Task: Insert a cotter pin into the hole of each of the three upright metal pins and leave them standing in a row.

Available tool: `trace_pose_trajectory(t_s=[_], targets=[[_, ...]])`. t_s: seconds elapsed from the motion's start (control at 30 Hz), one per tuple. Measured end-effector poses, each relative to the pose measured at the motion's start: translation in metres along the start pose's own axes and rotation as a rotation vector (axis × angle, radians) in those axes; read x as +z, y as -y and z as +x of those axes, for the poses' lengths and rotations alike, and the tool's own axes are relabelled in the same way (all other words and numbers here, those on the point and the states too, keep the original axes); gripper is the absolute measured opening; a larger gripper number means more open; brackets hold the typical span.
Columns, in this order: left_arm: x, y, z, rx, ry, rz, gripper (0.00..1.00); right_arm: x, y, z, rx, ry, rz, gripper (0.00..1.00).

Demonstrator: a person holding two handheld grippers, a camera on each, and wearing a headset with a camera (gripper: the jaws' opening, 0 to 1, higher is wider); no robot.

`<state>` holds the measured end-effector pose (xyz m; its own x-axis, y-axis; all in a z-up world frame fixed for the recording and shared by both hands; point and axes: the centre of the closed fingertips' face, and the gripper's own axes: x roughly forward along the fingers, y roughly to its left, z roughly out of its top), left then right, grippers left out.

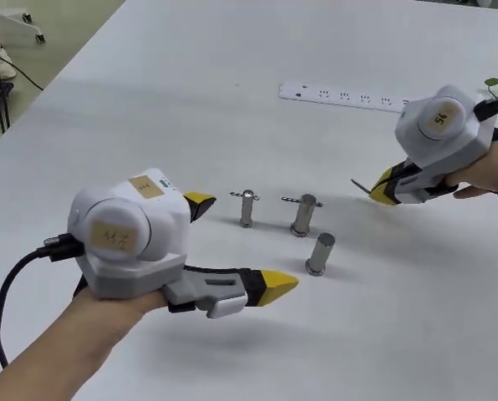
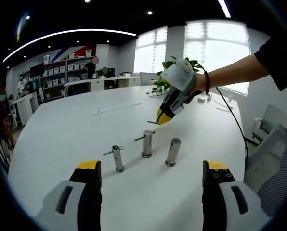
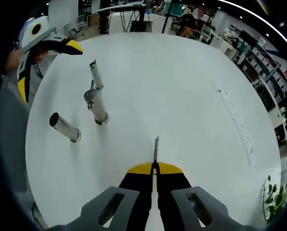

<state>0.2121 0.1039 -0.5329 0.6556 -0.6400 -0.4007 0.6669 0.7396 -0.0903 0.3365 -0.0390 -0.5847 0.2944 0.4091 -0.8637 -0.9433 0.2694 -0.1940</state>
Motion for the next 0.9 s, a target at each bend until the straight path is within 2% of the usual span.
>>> trace_pose_trajectory(t_s=[0.4,0.57,0.8,0.9], targets=[[0.002,0.004,-0.001,-0.008,0.001,0.000,0.77,0.026,-0.029,-0.031,-0.022,0.096,-0.047,0.00],[0.005,0.006,-0.001,-0.019,-0.007,-0.016,0.66,0.038,-0.044,-0.040,-0.025,0.137,-0.079,0.00],[0.014,0.012,0.002,-0.043,0.000,-0.037,0.59,0.056,-0.064,-0.051,-0.012,0.182,-0.131,0.00],[0.017,0.016,0.003,-0.058,-0.011,-0.048,0.54,0.061,-0.071,-0.055,-0.007,0.198,-0.150,0.00]])
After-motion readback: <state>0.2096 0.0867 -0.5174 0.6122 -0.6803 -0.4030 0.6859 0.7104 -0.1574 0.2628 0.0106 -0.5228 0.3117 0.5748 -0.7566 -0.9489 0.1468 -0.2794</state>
